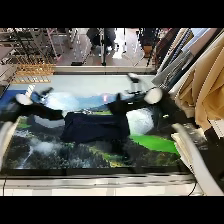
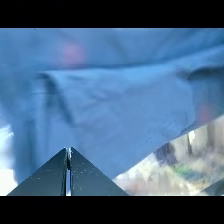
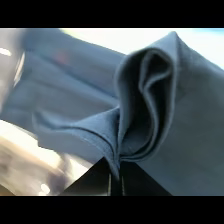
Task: Fold the clothes and pants, and hang the long-sleeved shirts on hangers.
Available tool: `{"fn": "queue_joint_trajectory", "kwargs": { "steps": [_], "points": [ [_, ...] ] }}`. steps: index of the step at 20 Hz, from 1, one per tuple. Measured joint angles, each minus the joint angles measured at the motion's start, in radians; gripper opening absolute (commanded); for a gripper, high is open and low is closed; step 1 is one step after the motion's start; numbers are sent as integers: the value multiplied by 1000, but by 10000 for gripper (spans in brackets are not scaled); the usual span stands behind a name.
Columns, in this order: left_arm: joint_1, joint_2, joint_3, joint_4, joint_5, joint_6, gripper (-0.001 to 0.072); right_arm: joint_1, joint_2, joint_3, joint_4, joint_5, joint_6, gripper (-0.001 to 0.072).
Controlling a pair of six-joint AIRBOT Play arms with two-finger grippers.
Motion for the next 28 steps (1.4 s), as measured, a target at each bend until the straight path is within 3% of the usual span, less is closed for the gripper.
{"fn": "queue_joint_trajectory", "kwargs": {
  "steps": [2,3,4,5,6,10,14,15,17,20,23,28],
  "points": [
    [68,92,23,0,-71,-11,6,125,-87,26,37,-190,29,15],
    [96,130,29,2,-97,-16,6,175,-143,56,59,-262,34,136],
    [116,164,33,-3,-129,-19,6,219,-211,102,79,-316,34,342],
    [130,188,36,-4,-147,-23,6,253,-277,159,96,-348,25,470],
    [138,204,37,-7,-162,-23,6,276,-330,212,106,-356,14,502],
    [126,217,3,-8,-193,-27,6,257,-405,372,57,-285,-12,502],
    [60,150,-63,-21,-148,-27,6,91,-312,399,-22,-51,-2,501],
    [34,116,-74,-21,-122,-27,6,40,-282,386,-31,18,6,518],
    [-23,41,-85,-25,-64,-27,6,-56,-228,336,-31,148,15,672],
    [-94,-83,-87,-25,18,-26,6,-175,-185,209,47,299,11,693],
    [-126,-179,-80,-23,61,-27,6,-240,-192,59,162,312,-31,693],
    [-137,-251,-76,-31,82,-41,6,-255,-329,-25,303,204,-66,693]
  ]
}}
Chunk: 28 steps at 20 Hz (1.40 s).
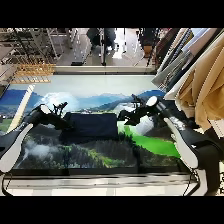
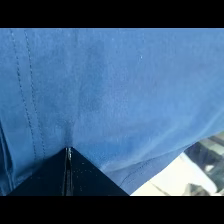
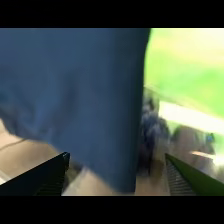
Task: Fold the clothes and pants, and hang the long-sleeved shirts on hangers.
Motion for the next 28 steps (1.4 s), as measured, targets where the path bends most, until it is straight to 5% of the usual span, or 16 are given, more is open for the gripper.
{"fn": "queue_joint_trajectory", "kwargs": {
  "steps": [3,5,6,9,15,23,28],
  "points": [
    [-1,-12,1,-1,2,-7,6,20,-103,51,55,-19,-2,671],
    [-2,-13,1,3,3,-8,6,47,-166,116,99,-19,1,344],
    [-2,-8,1,6,2,-8,5,63,-197,153,113,-16,-5,8],
    [-2,49,8,30,-35,-10,6,94,-227,280,159,-19,-20,11],
    [10,328,25,17,-270,-8,7,-24,-15,445,-40,152,87,12],
    [12,617,27,16,-459,-7,7,-620,368,416,-185,459,186,12],
    [12,660,25,16,-473,-7,6,-1054,540,106,-313,580,150,12]
  ]
}}
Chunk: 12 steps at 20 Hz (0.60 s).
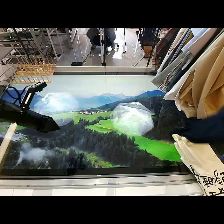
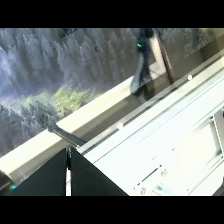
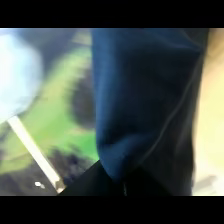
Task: Fold the clothes and pants, and hang the long-sleeved shirts on hangers.
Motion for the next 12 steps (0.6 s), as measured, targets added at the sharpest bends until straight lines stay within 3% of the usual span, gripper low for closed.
{"fn": "queue_joint_trajectory", "kwargs": {
  "steps": [6,7,8,9,12],
  "points": [
    [0,8,-1,0,7,0,7,-294,105,-542,-406,15,-73,16],
    [0,9,-1,0,10,0,6,-318,109,-607,-478,-21,-79,168],
    [0,9,-1,0,15,0,6,-333,110,-651,-535,-54,-82,471],
    [0,9,-1,0,21,0,6,-344,111,-681,-594,-87,-92,652],
    [0,9,-1,-1,58,0,7,-351,113,-653,-657,-199,-114,693]
  ]
}}
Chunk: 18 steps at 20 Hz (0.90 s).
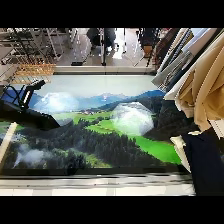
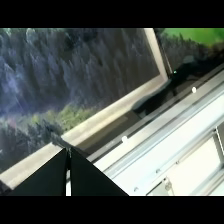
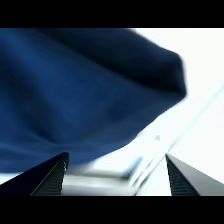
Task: Fold the clothes and pants, and hang the long-sleeved shirts on hangers.
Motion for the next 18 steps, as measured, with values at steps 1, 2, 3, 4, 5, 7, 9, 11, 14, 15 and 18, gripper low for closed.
{"fn": "queue_joint_trajectory", "kwargs": {
  "steps": [1,2,3,4,5,7,9,11,14,15,18],
  "points": [
    [0,0,0,0,13,0,6,6,2,41,4,-32,9,693],
    [0,0,0,2,27,0,7,16,3,86,39,-66,22,692],
    [0,0,0,11,40,0,7,30,5,129,118,-100,27,692],
    [0,0,0,32,51,0,7,53,8,169,234,-130,25,691],
    [0,0,0,71,61,-2,6,87,13,198,371,-160,-3,691],
    [0,2,0,215,71,-57,7,197,19,231,626,-188,-84,691],
    [4,10,0,430,74,-149,7,362,23,241,750,-201,-149,691],
    [21,25,0,610,78,-219,6,559,24,226,770,-208,-188,690],
    [55,42,0,749,78,-282,6,849,25,185,671,-266,-216,373],
    [63,45,0,774,71,-313,6,934,26,177,620,-306,-222,137],
    [74,50,0,817,63,-373,6,1097,26,172,480,-460,-249,184]
  ]
}}
